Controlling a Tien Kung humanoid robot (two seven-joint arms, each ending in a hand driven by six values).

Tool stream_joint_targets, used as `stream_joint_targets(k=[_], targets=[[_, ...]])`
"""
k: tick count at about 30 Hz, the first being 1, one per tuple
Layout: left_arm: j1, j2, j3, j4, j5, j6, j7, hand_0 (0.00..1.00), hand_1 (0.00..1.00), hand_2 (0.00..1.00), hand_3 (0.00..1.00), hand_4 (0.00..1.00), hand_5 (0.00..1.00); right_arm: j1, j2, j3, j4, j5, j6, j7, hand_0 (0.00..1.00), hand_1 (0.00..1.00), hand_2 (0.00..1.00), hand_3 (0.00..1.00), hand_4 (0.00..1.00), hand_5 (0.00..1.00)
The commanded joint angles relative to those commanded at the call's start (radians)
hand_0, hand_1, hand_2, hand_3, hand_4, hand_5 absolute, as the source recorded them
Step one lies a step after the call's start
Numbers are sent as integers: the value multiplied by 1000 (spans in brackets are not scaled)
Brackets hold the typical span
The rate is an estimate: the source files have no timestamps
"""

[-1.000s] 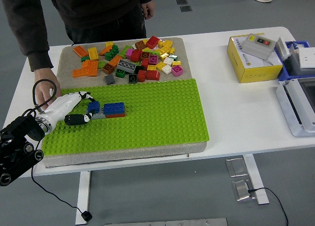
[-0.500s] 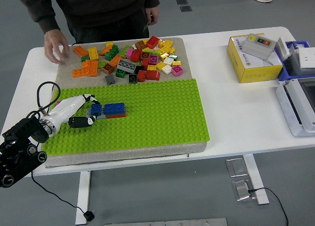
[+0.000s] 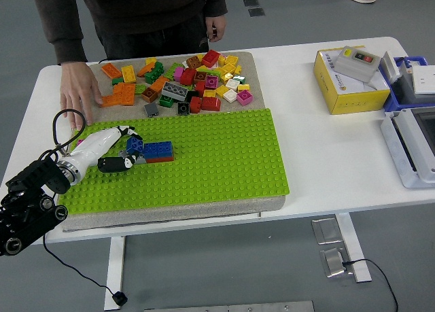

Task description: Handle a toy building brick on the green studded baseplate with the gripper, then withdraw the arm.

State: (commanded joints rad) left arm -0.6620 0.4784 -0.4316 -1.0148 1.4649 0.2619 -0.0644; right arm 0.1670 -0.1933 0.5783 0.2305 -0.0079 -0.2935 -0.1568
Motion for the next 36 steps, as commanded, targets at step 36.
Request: stream_joint_targets(k=[36], targets=[[70, -20, -101, -46, -151, -2, -65, 968, 962, 940, 566, 434, 286, -7, 3, 0, 0, -17, -1, 4, 643, 604, 681, 657, 583, 998]])
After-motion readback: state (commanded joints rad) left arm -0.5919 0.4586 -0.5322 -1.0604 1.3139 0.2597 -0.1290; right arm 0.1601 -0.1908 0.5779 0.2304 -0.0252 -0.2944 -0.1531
